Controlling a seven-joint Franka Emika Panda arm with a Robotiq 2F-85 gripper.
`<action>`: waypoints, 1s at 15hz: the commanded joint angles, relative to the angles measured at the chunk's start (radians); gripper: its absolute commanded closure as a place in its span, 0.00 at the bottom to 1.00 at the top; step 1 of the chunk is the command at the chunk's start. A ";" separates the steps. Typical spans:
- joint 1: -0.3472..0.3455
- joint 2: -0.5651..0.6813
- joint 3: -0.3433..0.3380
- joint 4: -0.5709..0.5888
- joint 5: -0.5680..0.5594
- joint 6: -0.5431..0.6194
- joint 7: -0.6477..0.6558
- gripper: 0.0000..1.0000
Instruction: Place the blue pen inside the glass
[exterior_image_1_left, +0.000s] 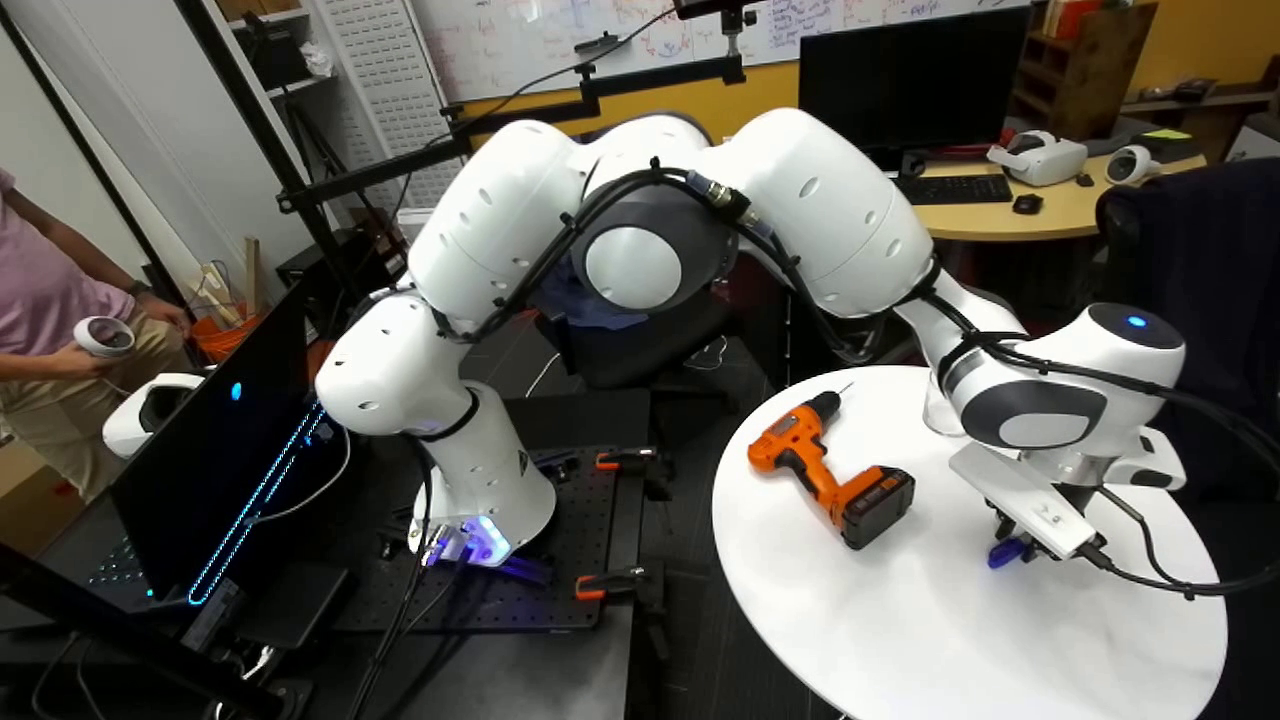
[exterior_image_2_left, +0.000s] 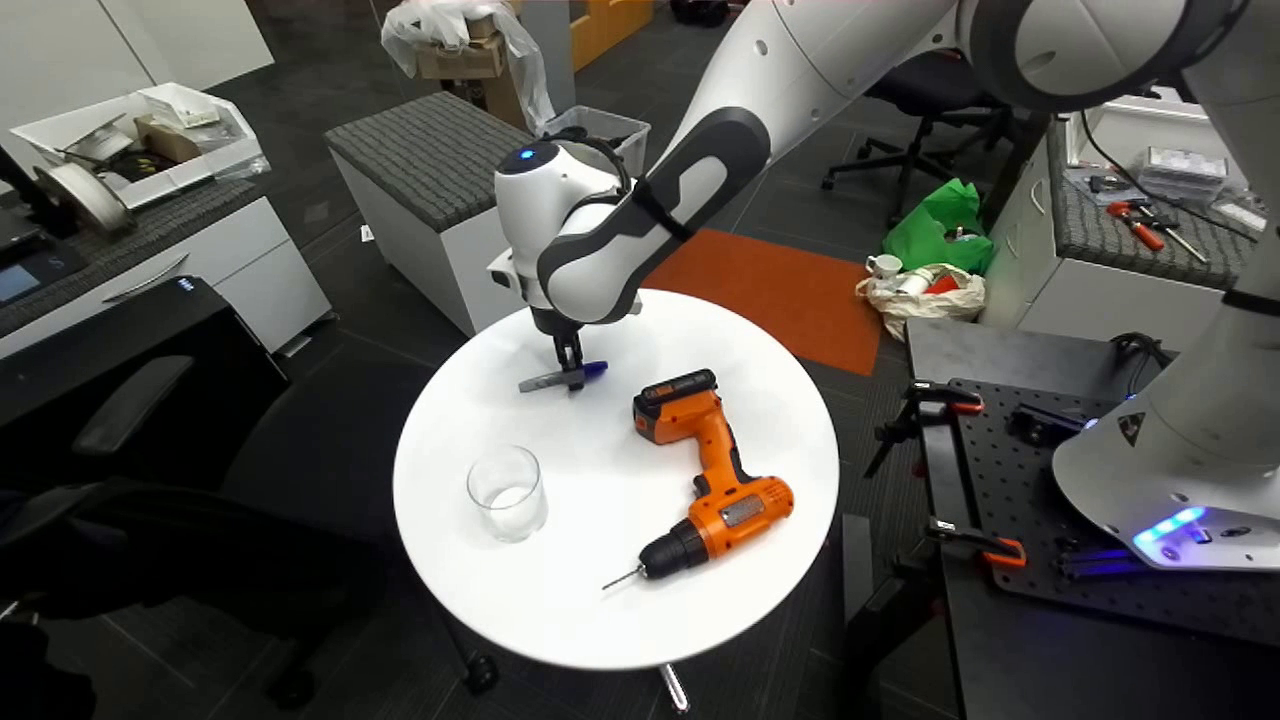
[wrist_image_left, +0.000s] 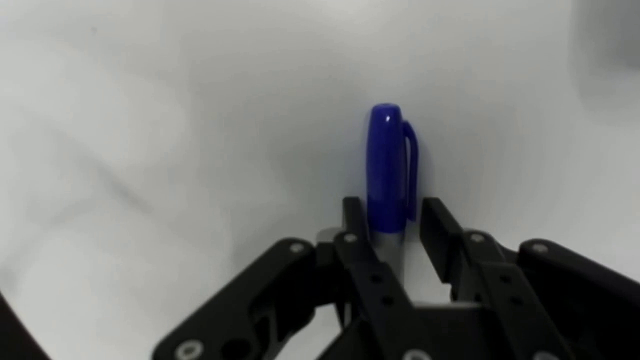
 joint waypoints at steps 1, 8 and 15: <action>0.006 0.012 -0.001 0.043 -0.018 -0.045 -0.004 0.95; 0.031 -0.072 -0.014 -0.026 -0.017 -0.024 0.056 0.94; 0.088 -0.206 -0.047 -0.101 -0.061 -0.009 0.131 0.94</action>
